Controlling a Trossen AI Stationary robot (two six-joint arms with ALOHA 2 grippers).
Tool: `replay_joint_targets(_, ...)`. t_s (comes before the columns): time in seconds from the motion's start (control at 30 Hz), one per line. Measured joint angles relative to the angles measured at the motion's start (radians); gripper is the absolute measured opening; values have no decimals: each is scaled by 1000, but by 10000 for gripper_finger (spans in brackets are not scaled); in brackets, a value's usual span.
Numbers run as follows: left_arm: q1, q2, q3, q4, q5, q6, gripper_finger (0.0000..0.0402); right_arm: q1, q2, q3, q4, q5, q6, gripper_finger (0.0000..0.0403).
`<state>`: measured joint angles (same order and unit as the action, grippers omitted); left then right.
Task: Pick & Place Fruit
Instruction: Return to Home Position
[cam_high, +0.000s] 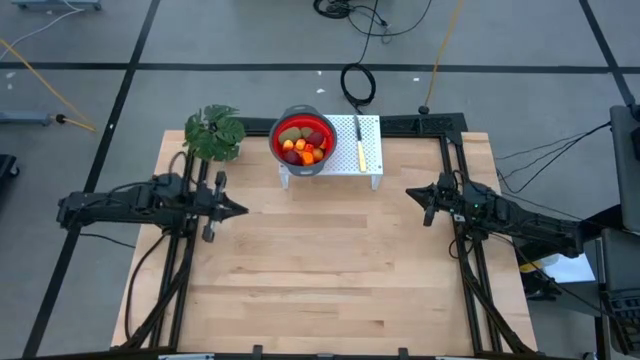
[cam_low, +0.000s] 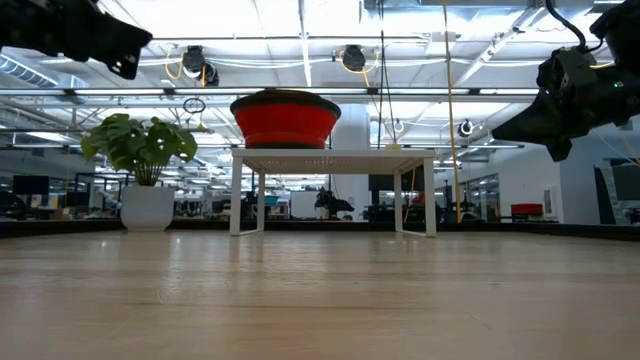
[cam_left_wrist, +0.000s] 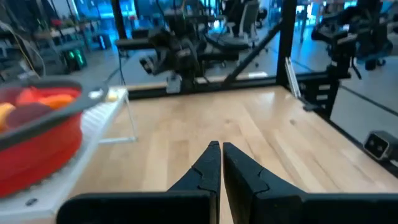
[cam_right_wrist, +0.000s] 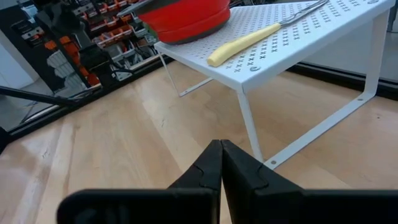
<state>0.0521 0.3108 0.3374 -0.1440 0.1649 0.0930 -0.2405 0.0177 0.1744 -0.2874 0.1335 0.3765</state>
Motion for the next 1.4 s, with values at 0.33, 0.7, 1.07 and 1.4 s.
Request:
replay_joint_targets(0.33,1,-185,0,-131,-74,7,19,0,0,-1,-1,2,-20,4)
replay_joint_targets(0.7,1,-216,-176,72,-88,-4,19,0,0,-1,-2,28,-22,4)
replay_joint_targets(1.07,1,-216,-322,214,-88,-23,19,0,0,-1,-4,24,-3,4)
replay_joint_targets(1.4,1,-213,-323,169,-89,-42,19,0,0,-1,-4,21,-29,4)
